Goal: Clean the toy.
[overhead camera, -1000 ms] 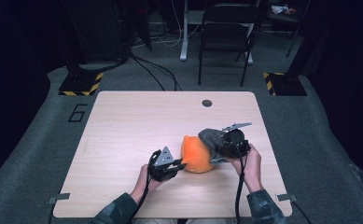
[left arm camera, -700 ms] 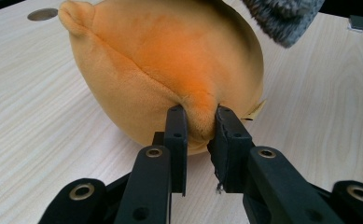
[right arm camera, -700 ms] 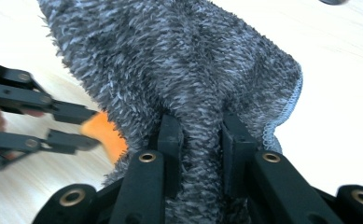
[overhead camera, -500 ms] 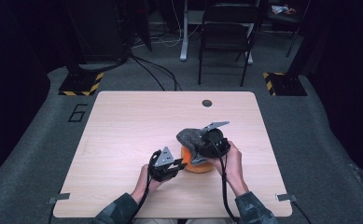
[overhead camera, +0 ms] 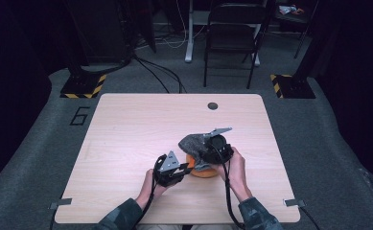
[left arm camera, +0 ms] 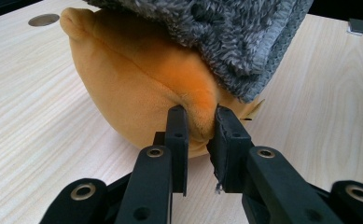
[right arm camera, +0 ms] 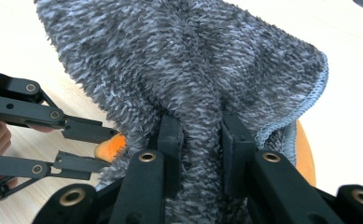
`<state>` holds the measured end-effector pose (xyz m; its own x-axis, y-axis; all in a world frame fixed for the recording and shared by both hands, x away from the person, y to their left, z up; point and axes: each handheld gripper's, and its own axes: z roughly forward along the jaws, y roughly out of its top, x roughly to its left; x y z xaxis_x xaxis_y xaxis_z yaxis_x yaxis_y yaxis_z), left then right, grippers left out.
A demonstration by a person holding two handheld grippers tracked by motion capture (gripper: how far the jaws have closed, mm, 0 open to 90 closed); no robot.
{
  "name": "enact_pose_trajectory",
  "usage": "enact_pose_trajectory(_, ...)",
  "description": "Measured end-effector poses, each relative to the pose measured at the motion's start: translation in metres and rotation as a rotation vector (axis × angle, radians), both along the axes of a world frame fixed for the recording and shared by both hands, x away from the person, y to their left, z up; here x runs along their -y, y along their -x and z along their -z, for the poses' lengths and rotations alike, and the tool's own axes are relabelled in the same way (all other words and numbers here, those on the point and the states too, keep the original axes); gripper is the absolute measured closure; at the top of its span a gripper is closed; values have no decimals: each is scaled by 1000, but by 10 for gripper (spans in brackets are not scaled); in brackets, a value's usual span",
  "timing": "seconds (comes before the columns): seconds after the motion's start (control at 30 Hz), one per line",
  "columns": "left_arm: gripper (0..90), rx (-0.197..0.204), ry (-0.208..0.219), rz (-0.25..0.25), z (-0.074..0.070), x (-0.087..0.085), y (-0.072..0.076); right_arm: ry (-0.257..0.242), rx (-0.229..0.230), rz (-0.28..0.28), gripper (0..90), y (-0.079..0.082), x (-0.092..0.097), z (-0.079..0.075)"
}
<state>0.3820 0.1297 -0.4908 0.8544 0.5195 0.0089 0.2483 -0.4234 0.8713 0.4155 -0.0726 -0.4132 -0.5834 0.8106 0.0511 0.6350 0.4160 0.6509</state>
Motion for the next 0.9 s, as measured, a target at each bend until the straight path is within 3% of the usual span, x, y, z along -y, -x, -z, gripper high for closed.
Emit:
enact_pose_trajectory(0.47, 772, -1, -3, 12, 0, 0, 0, -4, 5, -3, 724, 3, 13, 3)
enact_pose_trajectory(0.9, 771, -4, -8, 20, 0, -1, 0, 6, -19, 44, 723, 3, 33, 6)
